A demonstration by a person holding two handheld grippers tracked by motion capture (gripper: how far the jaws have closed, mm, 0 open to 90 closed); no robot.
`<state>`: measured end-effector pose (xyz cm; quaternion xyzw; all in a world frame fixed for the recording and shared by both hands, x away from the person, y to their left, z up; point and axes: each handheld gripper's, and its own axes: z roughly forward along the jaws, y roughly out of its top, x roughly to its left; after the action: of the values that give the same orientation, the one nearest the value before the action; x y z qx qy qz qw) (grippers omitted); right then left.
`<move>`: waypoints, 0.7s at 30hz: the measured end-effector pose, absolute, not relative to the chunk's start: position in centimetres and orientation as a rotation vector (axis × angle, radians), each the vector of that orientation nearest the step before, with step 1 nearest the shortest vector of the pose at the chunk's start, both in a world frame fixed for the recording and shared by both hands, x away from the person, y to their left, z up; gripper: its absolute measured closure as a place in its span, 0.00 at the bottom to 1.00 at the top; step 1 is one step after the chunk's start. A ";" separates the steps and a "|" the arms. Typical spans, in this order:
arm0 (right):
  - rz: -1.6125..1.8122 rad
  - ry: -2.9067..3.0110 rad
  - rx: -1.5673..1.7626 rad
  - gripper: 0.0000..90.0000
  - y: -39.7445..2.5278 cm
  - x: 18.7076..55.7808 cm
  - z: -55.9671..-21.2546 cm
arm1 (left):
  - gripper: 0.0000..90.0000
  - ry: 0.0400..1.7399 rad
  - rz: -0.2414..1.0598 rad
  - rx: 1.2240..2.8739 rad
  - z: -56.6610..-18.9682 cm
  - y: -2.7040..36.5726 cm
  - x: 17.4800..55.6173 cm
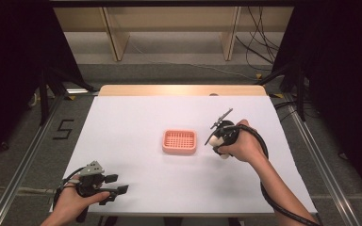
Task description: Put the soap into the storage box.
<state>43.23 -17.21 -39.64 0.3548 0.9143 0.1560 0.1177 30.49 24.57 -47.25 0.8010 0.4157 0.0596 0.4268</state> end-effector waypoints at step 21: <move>0.450 2.678 1.019 0.56 -15.9 44.1 -39.2 | 0.38 1.039 0.146 1.994 -47.2 24.5 30.5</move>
<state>44.11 -15.86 -39.17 0.3488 0.9166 0.1541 0.1203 30.46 24.49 -47.24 0.7991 0.4165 0.0587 0.4295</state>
